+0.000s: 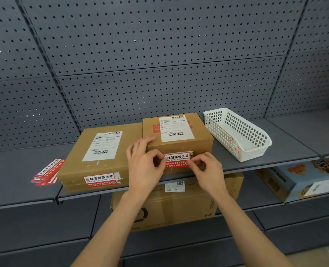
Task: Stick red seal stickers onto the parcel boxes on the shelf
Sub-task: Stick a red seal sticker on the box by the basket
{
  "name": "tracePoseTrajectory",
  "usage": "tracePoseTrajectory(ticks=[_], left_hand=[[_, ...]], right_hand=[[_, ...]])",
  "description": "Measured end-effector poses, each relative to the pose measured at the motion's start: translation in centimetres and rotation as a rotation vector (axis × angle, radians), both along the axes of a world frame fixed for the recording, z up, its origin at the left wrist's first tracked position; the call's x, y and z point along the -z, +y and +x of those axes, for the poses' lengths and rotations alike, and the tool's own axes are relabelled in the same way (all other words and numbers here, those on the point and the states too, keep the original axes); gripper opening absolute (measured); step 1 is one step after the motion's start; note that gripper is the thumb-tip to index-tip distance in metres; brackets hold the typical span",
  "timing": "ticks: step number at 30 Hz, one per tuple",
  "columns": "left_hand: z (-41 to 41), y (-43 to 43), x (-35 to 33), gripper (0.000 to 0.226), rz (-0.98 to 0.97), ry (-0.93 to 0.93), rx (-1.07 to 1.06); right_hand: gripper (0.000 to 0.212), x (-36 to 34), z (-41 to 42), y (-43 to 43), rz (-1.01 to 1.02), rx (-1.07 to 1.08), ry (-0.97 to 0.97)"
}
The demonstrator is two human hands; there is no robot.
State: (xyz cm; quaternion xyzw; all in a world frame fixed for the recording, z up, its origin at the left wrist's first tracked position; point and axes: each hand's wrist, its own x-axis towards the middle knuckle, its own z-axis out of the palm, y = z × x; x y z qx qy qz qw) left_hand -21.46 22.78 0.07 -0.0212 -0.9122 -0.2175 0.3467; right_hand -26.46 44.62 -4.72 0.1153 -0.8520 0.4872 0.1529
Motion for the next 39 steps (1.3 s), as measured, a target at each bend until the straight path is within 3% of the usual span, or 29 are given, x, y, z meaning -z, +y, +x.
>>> tracePoseTrajectory(ticks=[17, 23, 27, 30, 32, 36, 39], left_hand=[[-0.2, 0.4, 0.0, 0.013, -0.033, 0.024, -0.046], [0.0, 0.5, -0.2, 0.029, -0.051, 0.042, -0.068], [0.1, 0.5, -0.4, 0.039, -0.063, 0.042, -0.078], [0.0, 0.6, -0.4, 0.04, -0.076, 0.042, -0.092], [0.0, 0.7, -0.4, 0.041, -0.077, 0.032, -0.099], [-0.1, 0.4, -0.4, 0.047, -0.084, 0.022, -0.095], [-0.3, 0.3, -0.7, 0.064, -0.093, 0.014, -0.104]], right_hand=[[0.012, -0.7, 0.2, -1.4, 0.069, 0.117, 0.028], [0.021, -0.9, 0.4, -1.8, 0.132, 0.161, 0.049], [0.034, -0.9, 0.7, -1.2, 0.207, 0.214, 0.068], [0.052, -1.4, 1.2, -0.7, 0.284, 0.321, 0.246], [0.076, -2.5, 1.4, -0.8, 0.301, 0.377, 0.375], [0.124, -5.2, 0.2, -1.0, 0.342, 0.278, 0.387], [0.132, -5.9, -0.9, -0.9, 0.387, 0.162, 0.316]])
